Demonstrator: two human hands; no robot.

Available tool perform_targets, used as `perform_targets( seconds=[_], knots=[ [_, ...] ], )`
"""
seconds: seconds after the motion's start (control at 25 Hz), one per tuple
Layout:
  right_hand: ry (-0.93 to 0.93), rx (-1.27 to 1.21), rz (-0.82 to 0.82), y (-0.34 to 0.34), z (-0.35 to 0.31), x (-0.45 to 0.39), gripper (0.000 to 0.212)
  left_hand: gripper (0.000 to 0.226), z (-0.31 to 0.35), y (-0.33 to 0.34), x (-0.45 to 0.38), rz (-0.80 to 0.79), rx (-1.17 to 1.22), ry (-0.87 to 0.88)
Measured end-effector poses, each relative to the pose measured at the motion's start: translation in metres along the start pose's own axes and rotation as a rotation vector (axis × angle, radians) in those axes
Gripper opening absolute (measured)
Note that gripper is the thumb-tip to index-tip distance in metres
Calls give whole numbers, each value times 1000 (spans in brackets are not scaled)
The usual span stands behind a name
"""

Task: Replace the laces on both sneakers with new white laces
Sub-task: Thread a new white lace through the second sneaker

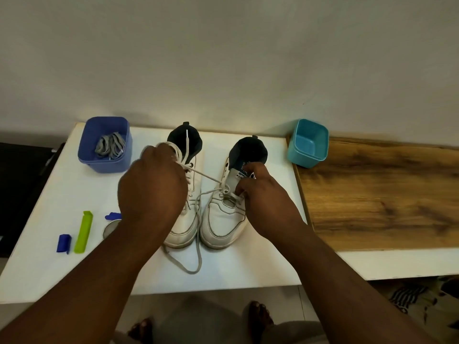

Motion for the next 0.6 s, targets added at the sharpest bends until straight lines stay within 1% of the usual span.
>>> perform_targets(
  seconds=[0.04, 0.08, 0.12, 0.16, 0.2, 0.28, 0.36, 0.44, 0.48, 0.6],
  knots=[
    [3, 1, 3, -1, 0, 1, 28, 20, 1, -4, -1, 41, -5, 4],
    [6, 2, -1, -1, 0, 1, 28, 30, 5, -3, -1, 37, -8, 38],
    [7, 2, -3, -1, 0, 1, 27, 40, 12, 5, 1, -17, -5, 103],
    [7, -3, -5, -1, 0, 1, 27, 44, 19, 18, 6, -98, 8, 179],
    [4, -10, -2, 0, 0, 1, 25, 41, 25, 32, 11, -181, 35, 237],
    [-12, -30, 2, 1, 0, 0, 21, 27, 28, 56, 18, -317, 90, 274],
    [-18, -80, -17, 3, 0, 0, 18, 22, 24, 66, 19, -371, 117, 261],
    [13, -124, -40, 5, 1, 0, 21, 20, 21, 65, 15, -343, 134, 251],
    [36, -118, -28, 5, 2, 0, 23, 20, 20, 61, 12, -304, 140, 243],
    [81, -80, 65, 3, 4, -1, 23, 20, 15, 45, 9, -157, 155, 147]
  ],
)
Point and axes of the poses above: each hand's wrist, its own x-axis away from the middle knuckle, its own y-axis out of the palm, z = x × y, the point moved 6 cm from there along -x, towards the middle knuckle, and after that the axes turned 12 degrees about x, right-handed, at the moved point
